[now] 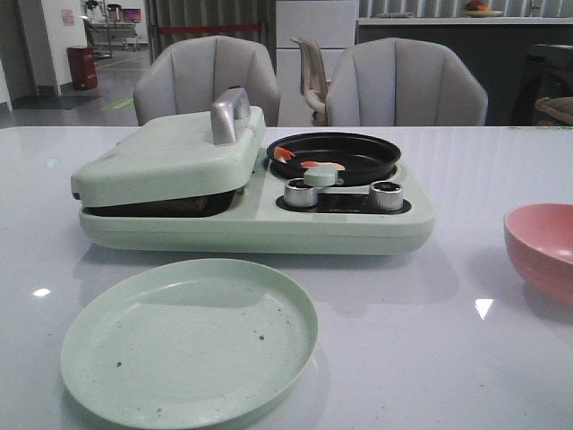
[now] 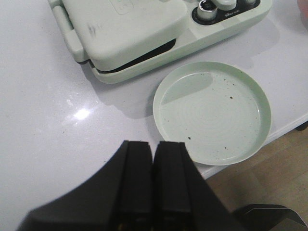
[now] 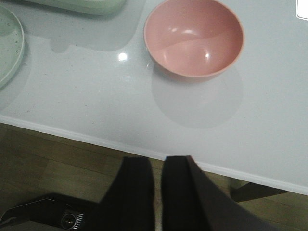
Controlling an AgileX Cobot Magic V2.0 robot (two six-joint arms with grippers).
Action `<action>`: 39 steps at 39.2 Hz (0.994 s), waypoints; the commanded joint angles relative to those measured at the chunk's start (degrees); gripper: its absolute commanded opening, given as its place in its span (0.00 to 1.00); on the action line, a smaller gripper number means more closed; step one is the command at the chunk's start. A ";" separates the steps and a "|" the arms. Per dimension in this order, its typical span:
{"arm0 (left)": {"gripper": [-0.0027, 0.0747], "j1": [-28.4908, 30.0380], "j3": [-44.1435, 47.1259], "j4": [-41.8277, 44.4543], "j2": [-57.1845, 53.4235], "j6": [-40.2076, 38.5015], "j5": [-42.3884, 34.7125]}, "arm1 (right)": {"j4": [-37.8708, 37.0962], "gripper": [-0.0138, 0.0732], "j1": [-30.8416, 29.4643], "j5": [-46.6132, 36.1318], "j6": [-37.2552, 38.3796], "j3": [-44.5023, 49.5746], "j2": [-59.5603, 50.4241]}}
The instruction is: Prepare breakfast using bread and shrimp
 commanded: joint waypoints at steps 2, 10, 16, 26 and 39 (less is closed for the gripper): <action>0.16 -0.42 -1.44 -1.12 -0.08 -0.47 -4.35 | -0.20 0.24 0.00 -3.47 -0.27 -1.30 0.33; 0.17 -0.30 -1.44 7.70 -0.08 -11.71 -4.62 | 0.13 0.20 0.00 -4.99 -0.27 -1.30 0.33; 0.16 -0.30 -1.44 10.56 -0.08 -13.83 -4.06 | 0.30 0.20 0.00 -4.77 -0.27 -1.30 0.33; 0.16 -0.30 -1.44 10.56 -0.08 -13.83 -4.24 | 0.29 0.20 0.00 -4.64 -0.27 -1.30 0.33; 0.16 3.79 2.10 13.67 -5.99 -13.38 -7.93 | 0.34 0.20 0.00 -4.63 -0.27 -1.30 0.33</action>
